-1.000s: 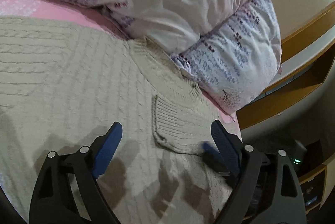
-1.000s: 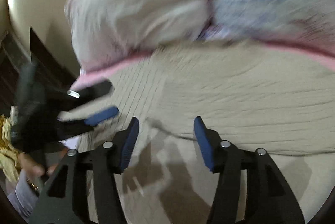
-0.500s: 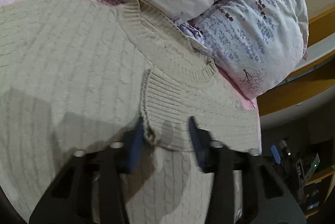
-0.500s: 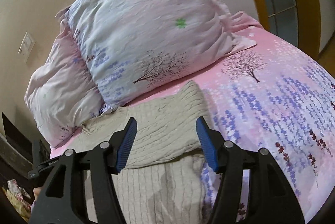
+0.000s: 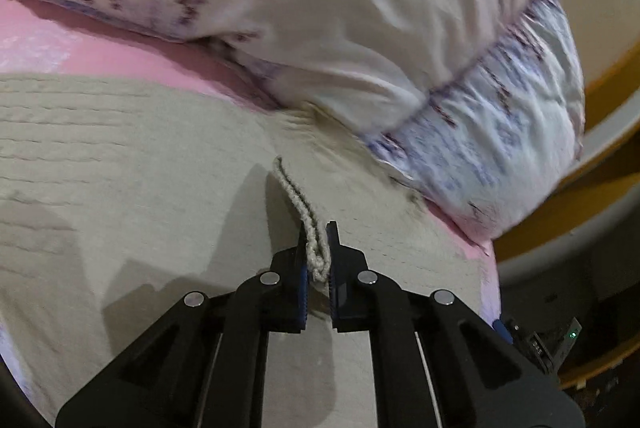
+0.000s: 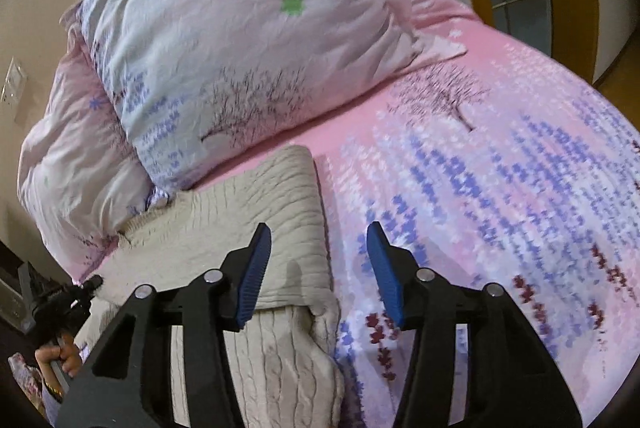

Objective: Fold small clothes

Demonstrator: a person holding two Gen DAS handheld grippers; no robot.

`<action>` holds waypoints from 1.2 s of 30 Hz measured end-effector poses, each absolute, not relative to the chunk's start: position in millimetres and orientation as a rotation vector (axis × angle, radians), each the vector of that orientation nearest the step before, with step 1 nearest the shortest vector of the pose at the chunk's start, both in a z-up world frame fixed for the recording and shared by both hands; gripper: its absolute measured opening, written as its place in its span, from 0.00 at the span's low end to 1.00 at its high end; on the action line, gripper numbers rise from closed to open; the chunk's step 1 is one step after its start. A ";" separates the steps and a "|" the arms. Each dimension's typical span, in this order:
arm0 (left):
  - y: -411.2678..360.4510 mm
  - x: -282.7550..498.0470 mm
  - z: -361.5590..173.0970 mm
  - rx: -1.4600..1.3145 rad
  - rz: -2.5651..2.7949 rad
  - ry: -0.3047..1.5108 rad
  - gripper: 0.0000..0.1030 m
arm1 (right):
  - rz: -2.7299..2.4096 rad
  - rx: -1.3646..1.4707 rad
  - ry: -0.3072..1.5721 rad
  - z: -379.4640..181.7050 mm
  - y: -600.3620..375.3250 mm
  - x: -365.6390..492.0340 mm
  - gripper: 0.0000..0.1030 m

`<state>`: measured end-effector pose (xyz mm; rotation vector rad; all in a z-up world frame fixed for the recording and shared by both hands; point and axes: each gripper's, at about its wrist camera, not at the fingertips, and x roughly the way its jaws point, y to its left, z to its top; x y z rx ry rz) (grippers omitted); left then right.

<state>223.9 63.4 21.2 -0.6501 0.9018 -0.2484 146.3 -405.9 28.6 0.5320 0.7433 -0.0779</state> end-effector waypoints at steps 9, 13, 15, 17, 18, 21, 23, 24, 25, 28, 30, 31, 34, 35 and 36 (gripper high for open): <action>72.1 223.0 9.6 -0.623 -0.230 0.907 0.07 | -0.036 0.472 0.874 8.7 -378.2 185.1 0.32; 76.9 223.6 2.6 -0.578 -0.199 0.932 0.07 | -0.097 0.364 0.891 3.4 -365.1 188.1 0.28; 74.3 224.9 -3.6 -0.555 -0.193 0.949 0.07 | -0.159 0.302 0.889 8.3 -356.8 185.9 0.36; 70.4 223.2 -1.6 -0.520 -0.189 0.942 0.07 | -0.200 0.208 0.827 22.7 -340.0 179.0 0.37; 68.0 223.0 -1.0 -0.510 -0.184 0.943 0.07 | -0.179 0.151 0.785 32.9 -324.0 175.7 0.38; 66.0 221.5 0.4 -0.510 -0.185 0.944 0.10 | -0.051 0.062 0.782 41.5 -278.2 180.9 0.54; 69.5 217.5 1.6 -0.527 -0.199 0.946 0.18 | 0.002 0.011 0.812 35.6 -251.3 188.9 0.56; 73.8 212.8 3.7 -0.540 -0.206 0.943 0.26 | 0.024 -0.021 0.835 29.0 -234.2 194.5 0.56; 82.5 204.8 8.1 -0.551 -0.220 0.938 0.38 | 0.031 -0.037 0.848 23.6 -224.8 198.2 0.56; 107.4 180.5 22.8 -0.553 -0.208 0.890 0.63 | 0.015 -0.065 0.944 -3.4 -211.1 211.2 0.62; 138.9 159.2 31.9 -0.566 -0.179 0.846 0.65 | -0.017 -0.087 0.921 -3.8 -205.5 207.8 0.66; 158.7 147.5 35.2 -0.585 -0.156 0.826 0.65 | -0.024 -0.078 0.919 -1.7 -205.6 206.2 0.66; 222.8 116.7 39.6 -0.666 -0.021 0.777 0.65 | 0.005 -0.041 0.909 2.5 -201.7 201.7 0.66; 249.8 105.0 38.2 -0.702 0.046 0.759 0.65 | 0.007 -0.048 0.901 3.3 -197.3 200.3 0.66; 265.5 98.9 37.0 -0.724 0.096 0.753 0.65 | 0.010 -0.059 0.895 3.1 -192.1 199.5 0.66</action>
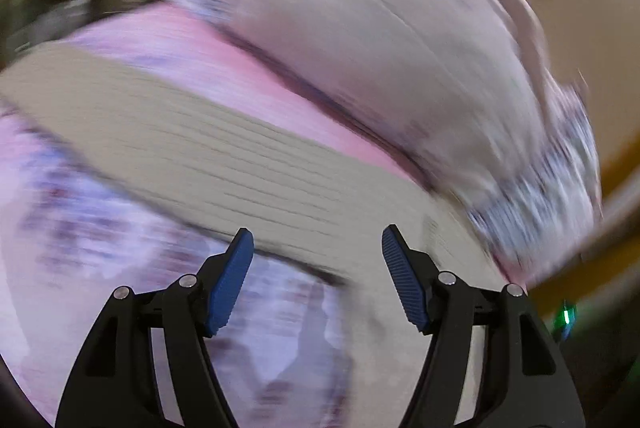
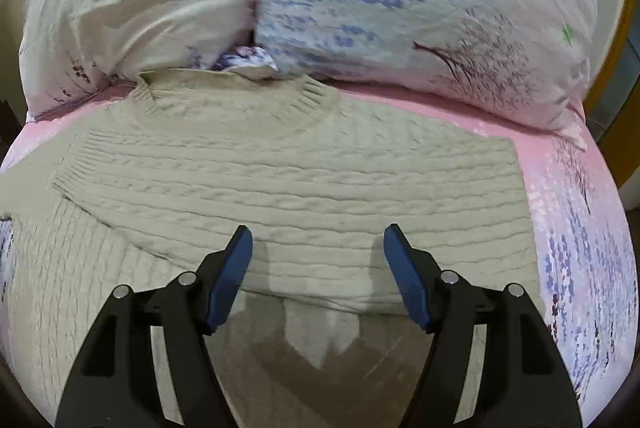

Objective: Fold small clothes

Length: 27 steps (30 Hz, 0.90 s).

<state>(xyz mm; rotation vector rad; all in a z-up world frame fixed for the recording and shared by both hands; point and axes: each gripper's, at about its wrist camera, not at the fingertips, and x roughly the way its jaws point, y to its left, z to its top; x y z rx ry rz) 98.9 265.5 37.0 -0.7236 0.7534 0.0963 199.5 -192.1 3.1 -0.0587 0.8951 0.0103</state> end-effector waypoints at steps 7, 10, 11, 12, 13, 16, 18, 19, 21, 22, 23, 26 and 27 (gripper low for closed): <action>361.9 66.0 19.7 -0.914 0.385 0.701 0.64 | 0.031 -0.053 0.913 -4.7 -178.0 207.4 0.66; 383.5 64.9 11.2 -0.989 0.466 0.685 0.63 | 0.039 -0.035 0.919 -3.8 -181.0 207.6 0.67; 390.9 64.1 8.5 -1.011 0.476 0.677 0.61 | 0.041 -0.031 0.920 -3.8 -182.9 207.2 0.67; 396.2 64.0 7.2 -1.032 0.483 0.663 0.59 | 0.042 -0.028 0.922 -4.0 -183.6 206.9 0.68; 401.4 65.1 5.9 -1.046 0.485 0.658 0.58 | 0.040 -0.028 0.923 -4.5 -183.5 206.4 0.68; 411.7 67.7 3.1 -1.069 0.508 0.646 0.49 | 0.032 -0.031 0.922 -5.2 -181.5 204.5 0.69; 419.6 68.5 -0.9 -1.096 0.533 0.627 0.41 | 0.031 -0.033 0.921 -5.5 -180.2 204.0 0.69; 422.5 68.0 -2.2 -1.110 0.540 0.619 0.35 | 0.034 -0.032 0.920 -5.7 -180.0 203.5 0.69; 428.9 68.6 -5.1 -1.121 0.556 0.612 0.25 | 0.040 -0.028 0.918 -5.6 -180.6 202.5 0.70; 430.7 69.2 -6.0 -1.120 0.561 0.613 0.17 | 0.044 -0.026 0.917 -5.4 -180.9 202.1 0.70; 431.1 71.4 -6.0 -1.111 0.567 0.614 0.12 | 0.046 -0.023 0.916 -5.0 -180.7 201.7 0.70; 427.2 76.7 2.5 -1.068 0.563 0.590 0.08 | 0.059 -0.019 0.915 -3.5 -181.3 200.2 0.70; 422.7 79.9 9.8 -1.040 0.553 0.574 0.07 | 0.064 -0.014 0.913 -2.3 -182.7 199.2 0.70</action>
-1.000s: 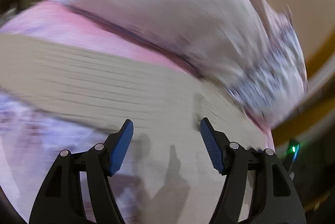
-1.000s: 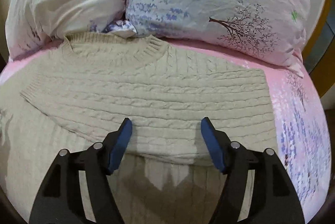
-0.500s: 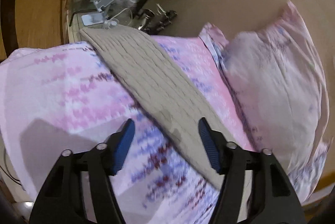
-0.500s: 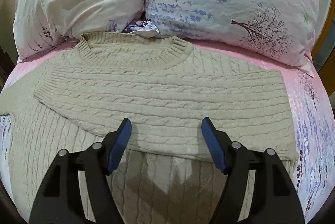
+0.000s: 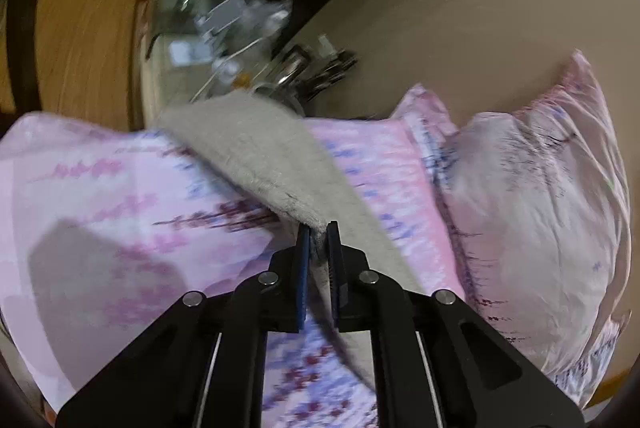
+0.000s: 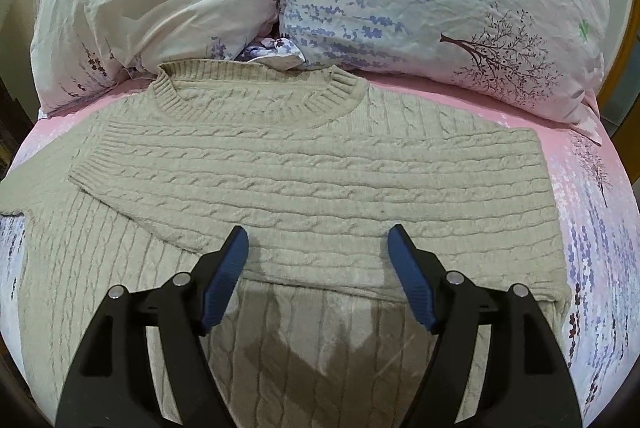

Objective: Fold small clothes

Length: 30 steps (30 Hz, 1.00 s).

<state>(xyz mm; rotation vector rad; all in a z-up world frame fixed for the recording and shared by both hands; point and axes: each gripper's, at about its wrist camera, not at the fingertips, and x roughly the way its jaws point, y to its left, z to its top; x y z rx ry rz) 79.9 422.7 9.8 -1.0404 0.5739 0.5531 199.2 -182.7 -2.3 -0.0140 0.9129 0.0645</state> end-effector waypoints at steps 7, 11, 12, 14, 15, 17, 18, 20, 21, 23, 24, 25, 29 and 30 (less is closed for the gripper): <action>347.2 119.0 78.3 -0.784 0.360 0.485 0.06 | 0.075 0.024 0.884 7.6 -194.8 191.7 0.70; 261.6 150.4 112.4 -0.627 0.137 0.467 0.06 | 0.069 0.059 0.868 13.1 -207.5 188.5 0.70; 235.7 158.0 118.5 -0.589 0.073 0.467 0.06 | 0.065 0.068 0.864 14.1 -212.0 187.4 0.70; 188.9 170.0 124.2 -0.528 -0.039 0.471 0.06 | 0.060 0.078 0.863 14.5 -218.0 186.9 0.70; 158.9 176.4 124.6 -0.490 -0.109 0.479 0.06 | 0.055 0.087 0.863 14.4 -221.0 186.2 0.70; 105.4 185.5 118.8 -0.416 -0.219 0.507 0.06 | 0.045 0.104 0.865 12.8 -229.7 185.9 0.70; 74.1 189.8 110.7 -0.361 -0.275 0.531 0.06 | 0.040 0.112 0.867 11.9 -232.9 185.6 0.70; 26.6 194.6 90.9 -0.279 -0.358 0.601 0.06 | 0.024 0.127 0.875 9.3 -240.4 184.9 0.70; 0.5 197.7 74.4 -0.233 -0.412 0.666 0.06 | 0.018 0.132 0.878 8.5 -243.6 184.1 0.70; -31.1 199.9 50.7 -0.156 -0.464 0.755 0.06 | 0.005 0.135 0.882 8.0 -249.0 182.7 0.70; -46.6 198.0 36.9 -0.098 -0.480 0.799 0.06 | 0.001 0.136 0.881 8.6 -251.6 182.3 0.70; -54.3 194.9 29.8 -0.060 -0.489 0.818 0.06 | -0.002 0.139 0.877 10.2 -254.1 182.5 0.70; -49.2 177.1 29.5 0.007 -0.541 0.833 0.14 | 0.021 0.190 0.863 16.8 -259.9 184.1 0.69; -39.7 169.8 34.6 -0.009 -0.559 0.824 0.28 | 0.038 0.213 0.865 17.7 -260.5 185.7 0.66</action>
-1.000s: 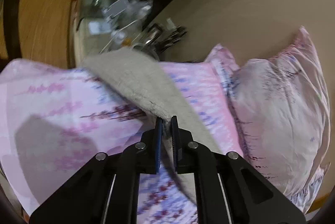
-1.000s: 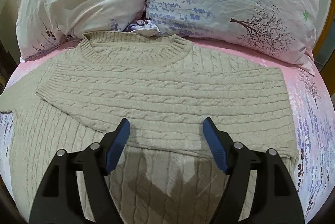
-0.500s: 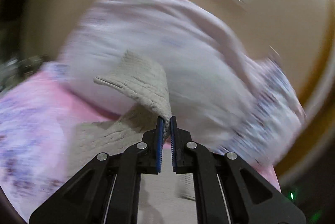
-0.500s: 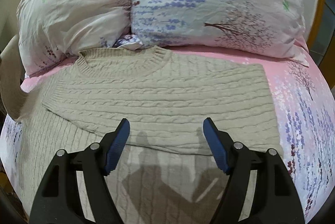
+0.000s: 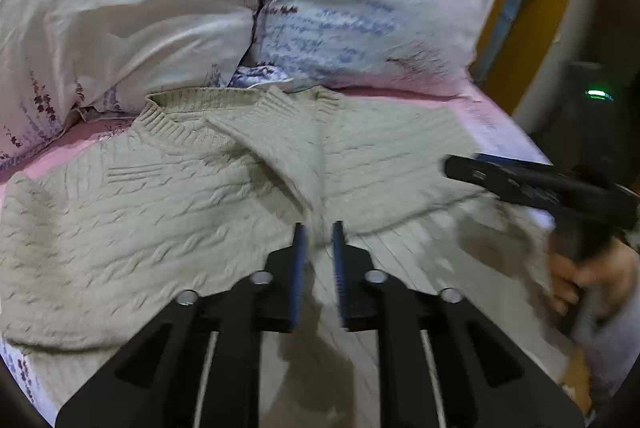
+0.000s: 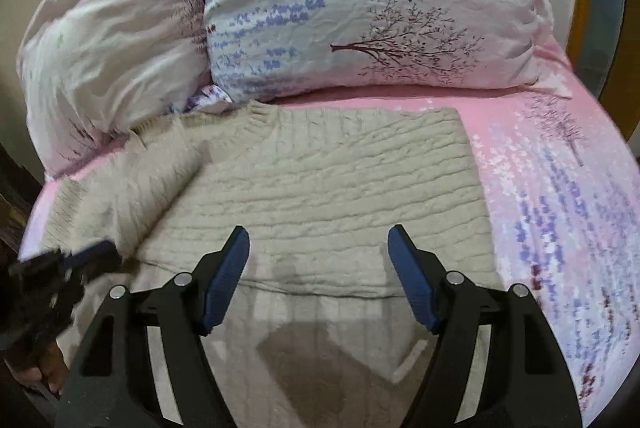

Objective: Fold small clothes

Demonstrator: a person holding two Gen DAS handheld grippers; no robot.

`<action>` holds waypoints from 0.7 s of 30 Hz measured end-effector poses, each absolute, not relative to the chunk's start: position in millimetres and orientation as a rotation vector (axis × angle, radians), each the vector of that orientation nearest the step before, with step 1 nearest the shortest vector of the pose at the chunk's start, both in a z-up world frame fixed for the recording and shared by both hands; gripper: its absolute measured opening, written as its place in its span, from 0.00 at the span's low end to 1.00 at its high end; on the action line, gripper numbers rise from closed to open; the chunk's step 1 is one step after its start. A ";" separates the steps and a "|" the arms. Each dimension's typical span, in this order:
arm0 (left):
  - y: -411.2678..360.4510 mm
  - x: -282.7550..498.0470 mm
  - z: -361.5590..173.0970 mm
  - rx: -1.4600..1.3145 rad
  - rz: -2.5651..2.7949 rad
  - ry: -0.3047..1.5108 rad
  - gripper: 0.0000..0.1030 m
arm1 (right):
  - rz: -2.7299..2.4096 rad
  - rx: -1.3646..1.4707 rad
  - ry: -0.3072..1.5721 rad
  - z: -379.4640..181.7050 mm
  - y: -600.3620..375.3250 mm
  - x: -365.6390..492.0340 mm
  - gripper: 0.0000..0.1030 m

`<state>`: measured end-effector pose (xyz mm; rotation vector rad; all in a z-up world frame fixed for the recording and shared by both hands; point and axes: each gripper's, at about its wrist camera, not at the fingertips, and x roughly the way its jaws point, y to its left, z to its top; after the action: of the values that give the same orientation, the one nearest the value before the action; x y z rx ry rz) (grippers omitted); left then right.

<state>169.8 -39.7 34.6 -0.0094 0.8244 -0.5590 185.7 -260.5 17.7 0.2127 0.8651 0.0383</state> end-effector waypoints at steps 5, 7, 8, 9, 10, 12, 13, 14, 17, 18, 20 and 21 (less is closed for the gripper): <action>53.3 154.7 68.6 -0.121 -0.375 0.684 0.62 | 0.156 0.302 0.870 23.0 -243.2 195.9 0.47; 102.4 164.6 69.5 -0.190 -0.200 0.693 0.62 | 0.188 0.234 0.844 31.8 -215.8 199.9 0.47; 121.7 170.4 66.7 -0.227 -0.134 0.709 0.62 | 0.210 0.204 0.829 36.7 -201.9 202.6 0.47; 146.8 177.4 59.9 -0.284 -0.068 0.743 0.62 | 0.231 0.174 0.812 42.2 -187.2 204.4 0.47; 157.7 183.5 54.4 -0.315 -0.052 0.764 0.62 | 0.253 0.131 0.790 48.7 -167.8 206.7 0.47; 180.8 193.8 37.9 -0.407 -0.042 0.825 0.62 | 0.273 0.052 0.758 55.6 -137.0 210.0 0.47; 185.7 195.5 31.8 -0.434 -0.050 0.846 0.62 | 0.273 -0.007 0.750 55.9 -117.9 213.8 0.47; 190.1 198.7 23.0 -0.470 -0.059 0.876 0.62 | 0.266 -0.050 0.752 53.4 -105.1 218.6 0.47; 192.6 201.0 11.3 -0.496 -0.069 0.914 0.62 | 0.189 -0.154 0.803 37.3 -83.0 236.6 0.40; 192.3 201.6 7.8 -0.508 -0.081 0.920 0.62 | 0.165 -0.166 0.824 31.8 -82.3 241.3 0.33; 189.0 203.8 5.4 -0.529 -0.121 0.922 0.57 | 0.182 -0.115 0.870 23.9 -93.9 246.8 0.14; 185.5 204.4 4.5 -0.534 -0.142 0.922 0.51 | 0.180 -0.089 0.875 22.7 -101.5 246.3 0.14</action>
<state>204.4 185.5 4.5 -0.5335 0.9221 -0.1415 246.3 -101.5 22.7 -0.0891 0.8750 0.1800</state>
